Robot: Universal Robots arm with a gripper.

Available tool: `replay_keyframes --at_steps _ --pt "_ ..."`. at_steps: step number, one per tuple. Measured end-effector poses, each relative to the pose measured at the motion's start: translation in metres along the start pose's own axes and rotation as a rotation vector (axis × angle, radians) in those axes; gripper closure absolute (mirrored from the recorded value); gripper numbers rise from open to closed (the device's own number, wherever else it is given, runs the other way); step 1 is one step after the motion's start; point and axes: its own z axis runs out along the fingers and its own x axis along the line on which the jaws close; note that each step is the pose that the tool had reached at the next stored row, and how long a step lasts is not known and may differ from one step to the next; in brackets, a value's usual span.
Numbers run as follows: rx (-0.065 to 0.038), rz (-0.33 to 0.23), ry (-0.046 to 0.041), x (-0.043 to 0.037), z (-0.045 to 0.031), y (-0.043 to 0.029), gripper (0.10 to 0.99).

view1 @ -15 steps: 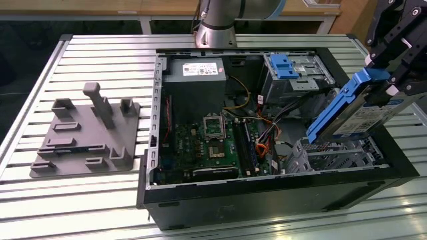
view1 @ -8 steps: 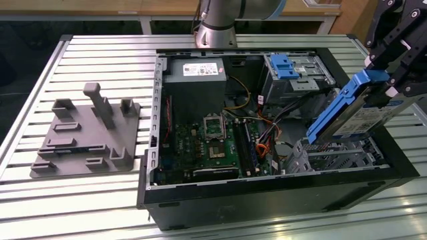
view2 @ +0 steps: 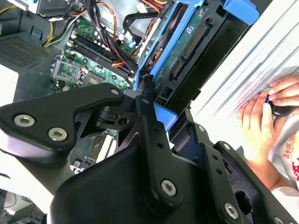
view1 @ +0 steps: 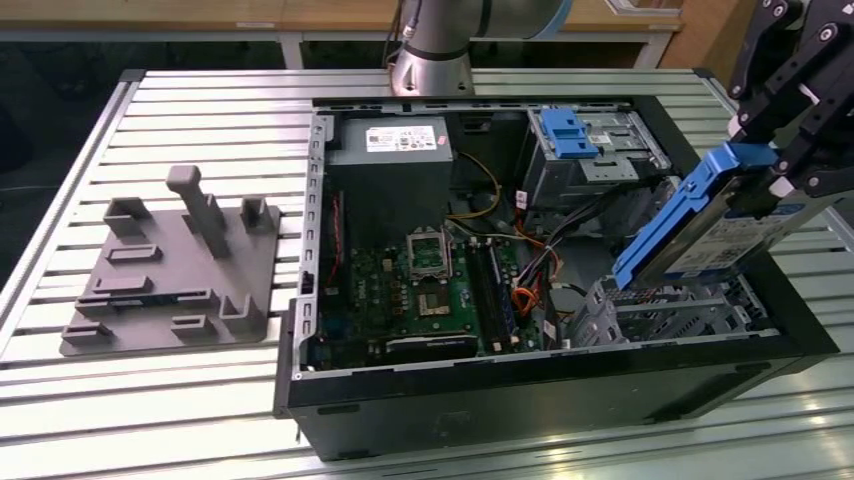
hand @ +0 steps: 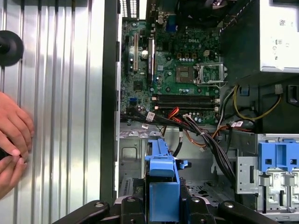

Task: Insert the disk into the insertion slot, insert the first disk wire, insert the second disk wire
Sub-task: 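Insert the disk into the insertion slot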

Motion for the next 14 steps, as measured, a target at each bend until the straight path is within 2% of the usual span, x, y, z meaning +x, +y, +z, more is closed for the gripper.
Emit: replay_keyframes --at_steps 14 --pt "0.000 0.000 0.0002 0.0002 0.0034 -0.0002 0.722"
